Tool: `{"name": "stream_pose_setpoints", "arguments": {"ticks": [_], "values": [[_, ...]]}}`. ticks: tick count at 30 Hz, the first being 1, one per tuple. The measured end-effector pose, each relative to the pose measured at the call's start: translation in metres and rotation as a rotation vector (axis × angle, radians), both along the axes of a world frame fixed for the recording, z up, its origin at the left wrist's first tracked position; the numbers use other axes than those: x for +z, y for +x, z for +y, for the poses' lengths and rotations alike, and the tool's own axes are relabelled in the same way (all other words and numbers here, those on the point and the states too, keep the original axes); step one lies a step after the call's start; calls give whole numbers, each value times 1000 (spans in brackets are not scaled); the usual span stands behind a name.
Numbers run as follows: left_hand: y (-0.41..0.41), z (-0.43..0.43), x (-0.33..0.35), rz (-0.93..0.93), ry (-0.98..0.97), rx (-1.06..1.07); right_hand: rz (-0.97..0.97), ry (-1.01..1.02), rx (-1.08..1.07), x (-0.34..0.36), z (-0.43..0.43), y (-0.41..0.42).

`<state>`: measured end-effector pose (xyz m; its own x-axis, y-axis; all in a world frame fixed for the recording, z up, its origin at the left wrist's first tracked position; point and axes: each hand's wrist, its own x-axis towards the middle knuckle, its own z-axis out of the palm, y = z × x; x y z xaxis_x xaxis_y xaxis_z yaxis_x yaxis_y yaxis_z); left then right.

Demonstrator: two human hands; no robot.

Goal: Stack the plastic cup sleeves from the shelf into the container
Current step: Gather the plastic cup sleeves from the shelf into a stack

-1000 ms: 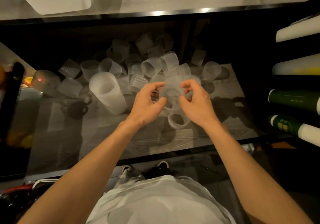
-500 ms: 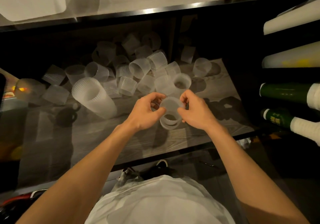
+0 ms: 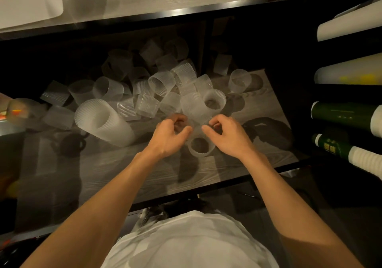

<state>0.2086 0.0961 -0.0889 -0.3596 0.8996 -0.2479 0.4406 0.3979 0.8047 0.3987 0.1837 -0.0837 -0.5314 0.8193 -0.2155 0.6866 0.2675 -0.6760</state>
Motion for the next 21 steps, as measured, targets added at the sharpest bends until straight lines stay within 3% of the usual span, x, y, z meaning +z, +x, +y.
{"name": "stream_pose_setpoints", "arguments": {"ticks": [3, 10, 14, 21], "values": [[-6, 12, -5, -62, -24, 163, 96, -25, -94, 5, 11, -11], [-12, 37, -14, -176, -87, 211, -13, -107, -24, 11, 35, -38], [-11, 40, -4, -167, -8, 221, 62, -159, -24, 13, 41, -44], [-16, 35, 32, -233, 205, 185, 306, -67, -111, 38, 38, -35]]}}
